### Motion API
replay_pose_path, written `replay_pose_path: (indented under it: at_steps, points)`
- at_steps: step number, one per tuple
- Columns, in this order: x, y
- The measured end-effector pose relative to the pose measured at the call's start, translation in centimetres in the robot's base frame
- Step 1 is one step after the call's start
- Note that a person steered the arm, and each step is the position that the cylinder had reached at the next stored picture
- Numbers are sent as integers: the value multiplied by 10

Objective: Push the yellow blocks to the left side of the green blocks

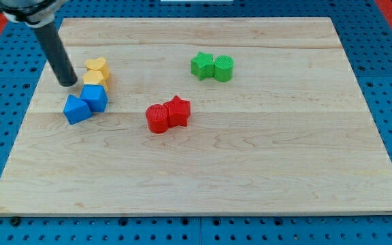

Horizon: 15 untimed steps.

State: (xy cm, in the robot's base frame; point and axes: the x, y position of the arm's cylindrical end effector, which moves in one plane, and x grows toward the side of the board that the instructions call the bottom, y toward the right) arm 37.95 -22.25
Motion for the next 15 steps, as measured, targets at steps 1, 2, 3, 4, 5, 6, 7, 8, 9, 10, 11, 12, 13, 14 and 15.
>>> replay_pose_path:
  at_steps: [1, 2, 3, 4, 5, 6, 7, 8, 9, 10, 11, 12, 13, 14, 15]
  points:
    - [22, 1]
    - [25, 18]
    - [5, 43]
    - [-29, 53]
    - [-27, 58]
    - [-9, 61]
    - [-9, 91]
    - [-18, 120]
    - [-21, 135]
    - [7, 124]
    - [19, 60]
    - [2, -8]
    - [-38, -47]
    - [-62, -39]
    - [-63, 10]
